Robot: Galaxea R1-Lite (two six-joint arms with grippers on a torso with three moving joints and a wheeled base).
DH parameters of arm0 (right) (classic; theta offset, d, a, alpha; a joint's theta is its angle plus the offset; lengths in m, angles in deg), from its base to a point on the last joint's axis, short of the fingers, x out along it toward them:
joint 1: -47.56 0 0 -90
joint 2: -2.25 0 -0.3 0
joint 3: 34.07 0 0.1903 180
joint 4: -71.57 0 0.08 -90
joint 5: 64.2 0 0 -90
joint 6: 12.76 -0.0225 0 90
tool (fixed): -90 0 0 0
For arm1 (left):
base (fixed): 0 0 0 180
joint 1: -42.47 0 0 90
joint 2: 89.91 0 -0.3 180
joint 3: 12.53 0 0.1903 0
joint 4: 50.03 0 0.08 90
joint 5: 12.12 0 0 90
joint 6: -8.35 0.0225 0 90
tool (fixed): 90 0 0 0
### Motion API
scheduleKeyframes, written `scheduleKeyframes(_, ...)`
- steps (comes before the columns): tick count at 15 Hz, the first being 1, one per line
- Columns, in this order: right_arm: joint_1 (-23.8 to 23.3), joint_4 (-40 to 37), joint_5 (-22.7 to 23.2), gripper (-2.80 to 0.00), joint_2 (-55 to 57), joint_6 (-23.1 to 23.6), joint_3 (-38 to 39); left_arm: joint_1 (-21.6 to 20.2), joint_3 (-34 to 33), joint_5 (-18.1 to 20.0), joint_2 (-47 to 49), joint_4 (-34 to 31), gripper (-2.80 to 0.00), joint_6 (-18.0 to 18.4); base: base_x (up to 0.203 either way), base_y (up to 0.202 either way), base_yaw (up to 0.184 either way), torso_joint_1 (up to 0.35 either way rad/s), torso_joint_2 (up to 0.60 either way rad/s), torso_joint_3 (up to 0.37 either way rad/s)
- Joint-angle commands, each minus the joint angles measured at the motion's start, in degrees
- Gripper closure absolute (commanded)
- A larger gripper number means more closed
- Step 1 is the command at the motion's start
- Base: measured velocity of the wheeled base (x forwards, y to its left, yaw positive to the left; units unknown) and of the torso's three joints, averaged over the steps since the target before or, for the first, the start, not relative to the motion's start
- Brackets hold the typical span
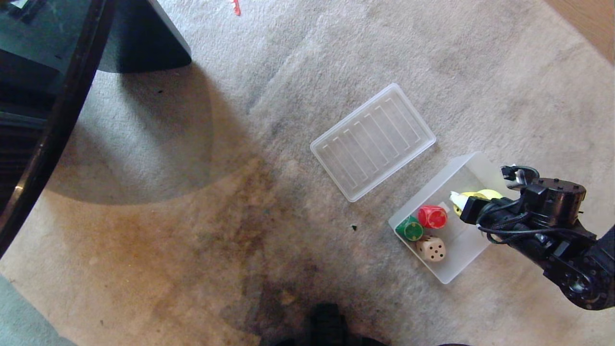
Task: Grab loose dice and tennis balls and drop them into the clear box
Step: Put the toys in the box, then pick up the ball on the table
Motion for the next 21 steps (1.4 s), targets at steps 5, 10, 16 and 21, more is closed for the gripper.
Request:
scheduleKeyframes(5,-0.78,6.42,-2.41,-2.8,4.46,2.51,-1.91,-0.04,-0.09,-0.04,0.0,-0.06,0.0,-0.02,0.0,0.0,0.0,0.0,0.0,0.0)
scheduleKeyframes(10,-0.79,6.28,-2.7,-2.8,2.91,5.73,-0.18,-0.04,-0.09,-0.04,0.0,0.02,0.0,-0.02,0.0,0.0,0.0,0.0,0.0,0.0)
scheduleKeyframes(16,-0.79,-3.16,-1.51,0.0,-15.56,5.24,9.64,-0.04,-0.08,-0.04,0.0,-0.02,0.0,-0.02,0.0,0.0,0.0,0.0,0.0,0.0)
scheduleKeyframes(21,-0.79,-33.14,-0.26,0.0,-49.13,7.13,14.37,-0.04,-0.09,-0.04,0.0,-0.02,0.0,-0.02,0.0,0.0,0.0,0.0,0.0,0.0)
